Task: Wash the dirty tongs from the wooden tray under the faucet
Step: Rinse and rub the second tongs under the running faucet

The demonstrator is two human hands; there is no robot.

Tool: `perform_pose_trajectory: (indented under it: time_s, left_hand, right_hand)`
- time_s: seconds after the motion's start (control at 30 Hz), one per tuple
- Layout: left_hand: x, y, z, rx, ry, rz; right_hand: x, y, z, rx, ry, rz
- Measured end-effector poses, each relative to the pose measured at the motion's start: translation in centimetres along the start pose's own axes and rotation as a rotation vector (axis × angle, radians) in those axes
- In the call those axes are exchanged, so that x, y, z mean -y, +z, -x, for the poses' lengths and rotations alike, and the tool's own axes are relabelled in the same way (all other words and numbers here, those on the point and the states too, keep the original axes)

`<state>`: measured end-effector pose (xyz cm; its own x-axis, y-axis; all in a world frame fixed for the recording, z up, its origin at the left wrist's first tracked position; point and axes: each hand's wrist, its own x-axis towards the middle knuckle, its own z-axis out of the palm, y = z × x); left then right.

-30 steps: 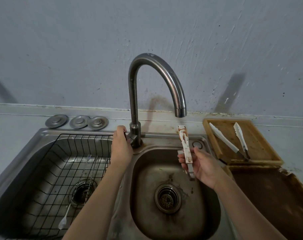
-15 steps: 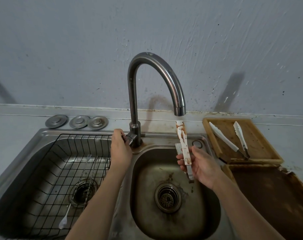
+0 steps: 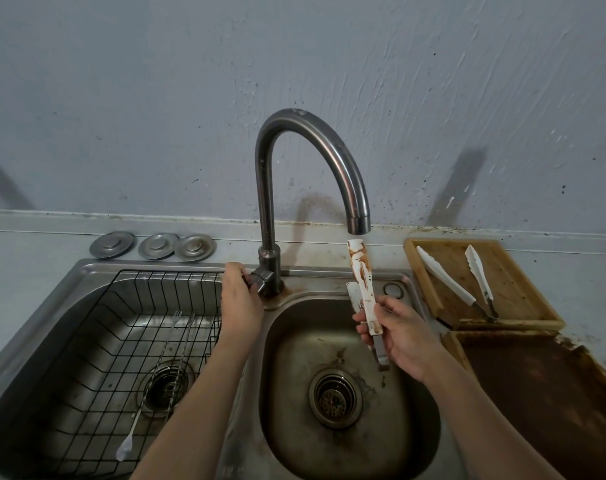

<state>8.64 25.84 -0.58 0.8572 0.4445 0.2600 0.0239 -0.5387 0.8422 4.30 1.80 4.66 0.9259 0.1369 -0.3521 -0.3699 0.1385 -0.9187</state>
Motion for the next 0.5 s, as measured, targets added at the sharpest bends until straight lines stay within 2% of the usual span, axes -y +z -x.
perform_pose_trajectory:
  time_s: [0.43,0.5]
  left_hand:
    - [-0.8,-0.4,0.6,0.038,-0.023,0.034]
    - [-2.0,-0.3,2.0,-0.037,-0.011,-0.003]
  right_hand:
    - [0.0,0.2,-0.3,-0.010,-0.010,-0.084]
    - [0.0,0.3,-0.6,0.001,-0.006,-0.119]
